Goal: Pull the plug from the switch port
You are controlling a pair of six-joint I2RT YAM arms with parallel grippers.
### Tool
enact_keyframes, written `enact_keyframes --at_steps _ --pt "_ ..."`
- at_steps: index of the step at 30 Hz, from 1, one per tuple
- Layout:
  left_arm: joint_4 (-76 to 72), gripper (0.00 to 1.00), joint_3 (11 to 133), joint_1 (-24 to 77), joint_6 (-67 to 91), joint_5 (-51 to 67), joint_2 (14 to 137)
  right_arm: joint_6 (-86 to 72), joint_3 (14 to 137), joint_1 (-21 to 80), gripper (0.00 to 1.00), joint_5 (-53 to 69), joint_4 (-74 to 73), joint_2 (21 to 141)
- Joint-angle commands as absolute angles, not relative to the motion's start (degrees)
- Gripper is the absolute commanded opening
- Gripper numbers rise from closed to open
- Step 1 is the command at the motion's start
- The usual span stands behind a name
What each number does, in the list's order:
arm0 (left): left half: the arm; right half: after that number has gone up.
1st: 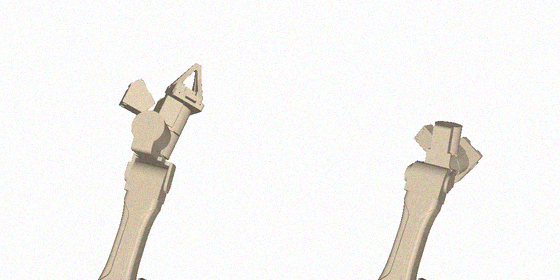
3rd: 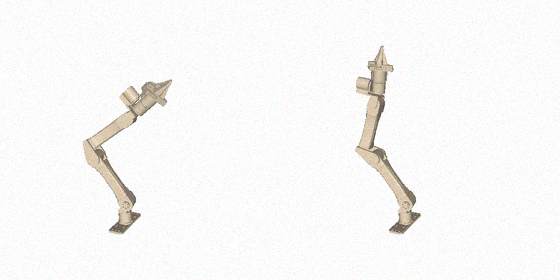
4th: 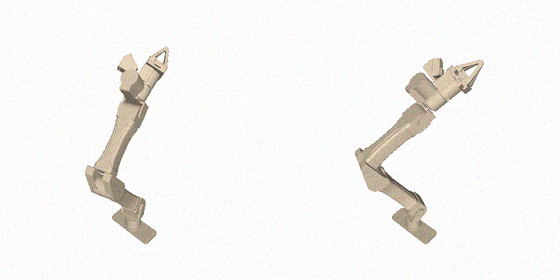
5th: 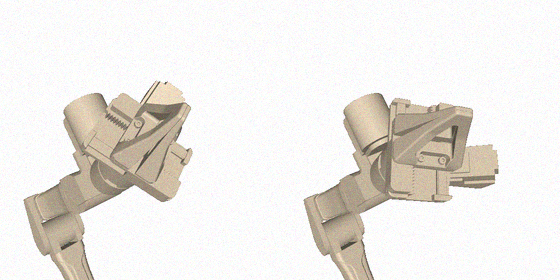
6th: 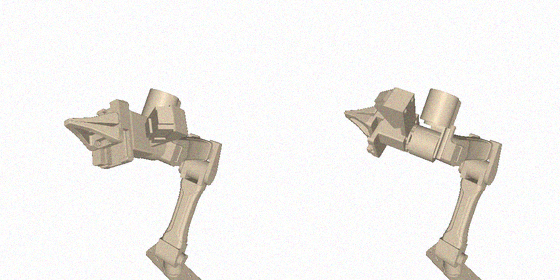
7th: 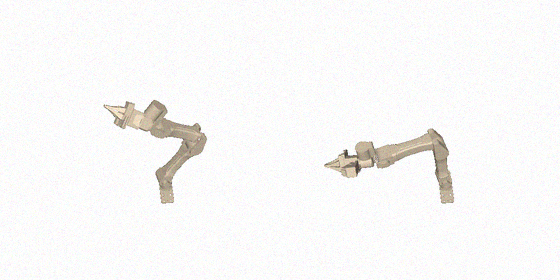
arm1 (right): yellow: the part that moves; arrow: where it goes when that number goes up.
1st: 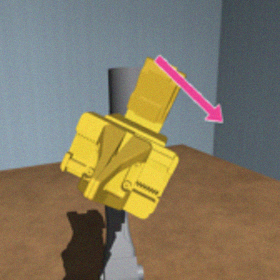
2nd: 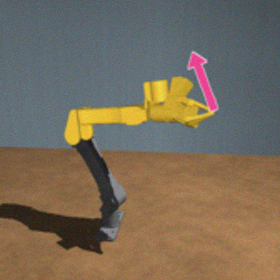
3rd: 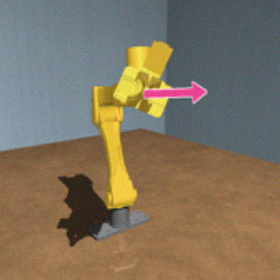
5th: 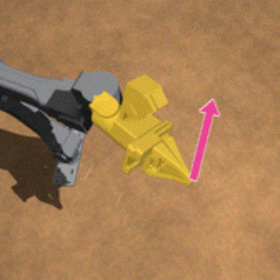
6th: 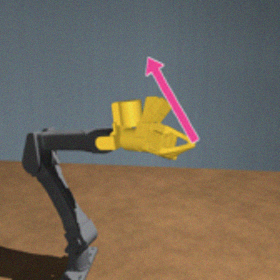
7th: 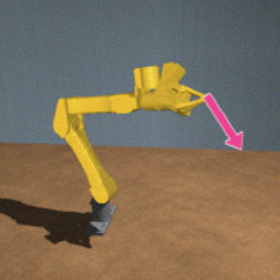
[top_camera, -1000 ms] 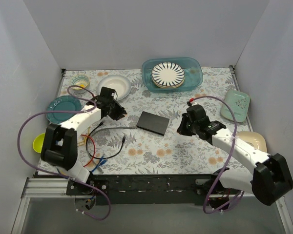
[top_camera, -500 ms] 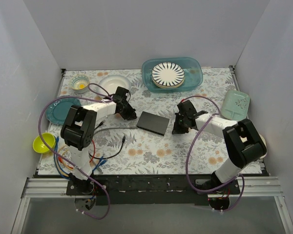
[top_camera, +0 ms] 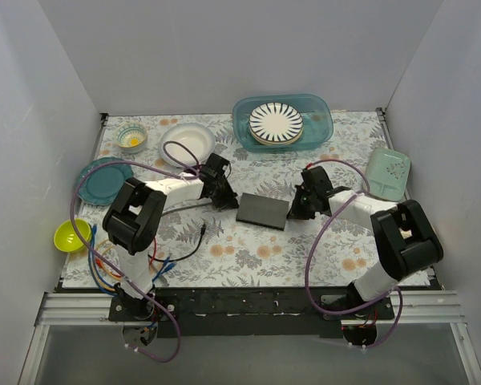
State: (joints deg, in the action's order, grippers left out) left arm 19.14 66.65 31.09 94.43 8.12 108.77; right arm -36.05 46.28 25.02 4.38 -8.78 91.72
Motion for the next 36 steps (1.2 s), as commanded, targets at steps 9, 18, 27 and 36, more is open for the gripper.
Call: enact_keyframes --at_steps 9,18,27,36 --pt "24.3 0.09 56.1 41.0 99.1 9.3 93.5 -35.4 33.2 25.8 0.02 8.1 -10.4 77.3" --pt "23.6 0.11 47.7 41.2 104.1 7.6 87.5 -35.4 29.4 25.8 0.02 9.9 -10.6 74.1" --pt "34.3 0.4 55.3 41.2 104.9 -12.1 78.4 -31.6 41.0 27.6 0.25 -6.8 -22.2 63.6" --pt "42.0 0.98 62.7 41.1 101.3 -16.7 80.9 -27.3 44.3 31.8 0.7 -8.7 -24.2 53.8"
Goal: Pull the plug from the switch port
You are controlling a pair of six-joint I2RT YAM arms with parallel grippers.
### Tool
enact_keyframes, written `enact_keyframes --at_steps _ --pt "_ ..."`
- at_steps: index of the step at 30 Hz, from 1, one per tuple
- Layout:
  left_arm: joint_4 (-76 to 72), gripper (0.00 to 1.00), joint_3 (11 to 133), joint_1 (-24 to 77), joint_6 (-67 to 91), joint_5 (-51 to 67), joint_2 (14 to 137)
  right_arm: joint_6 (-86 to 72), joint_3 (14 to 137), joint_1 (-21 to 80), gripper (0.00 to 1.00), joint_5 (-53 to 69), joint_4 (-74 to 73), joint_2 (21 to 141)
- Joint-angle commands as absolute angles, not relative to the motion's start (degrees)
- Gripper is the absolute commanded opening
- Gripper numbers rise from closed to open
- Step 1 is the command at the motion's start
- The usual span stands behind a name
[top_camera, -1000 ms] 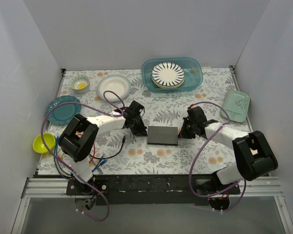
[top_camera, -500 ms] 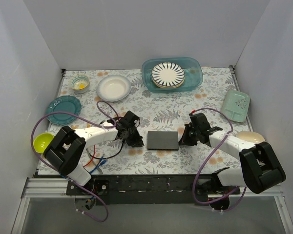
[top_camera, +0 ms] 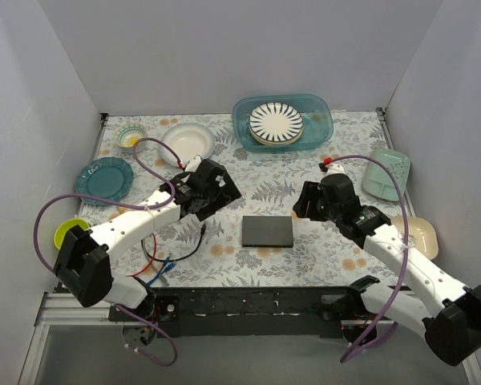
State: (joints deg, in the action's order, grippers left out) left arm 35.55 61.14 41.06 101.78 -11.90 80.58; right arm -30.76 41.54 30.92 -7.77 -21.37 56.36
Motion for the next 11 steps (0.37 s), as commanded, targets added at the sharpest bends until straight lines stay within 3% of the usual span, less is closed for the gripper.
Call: enact_keyframes --at_steps 1,11 --pt "43.5 0.98 62.7 41.1 101.9 -17.0 81.5 -27.2 44.4 32.0 0.98 -8.4 -24.5 53.1" --pt "38.2 0.98 60.9 41.0 97.2 -9.9 81.1 -22.4 41.5 32.8 0.99 -7.8 -22.8 44.2"
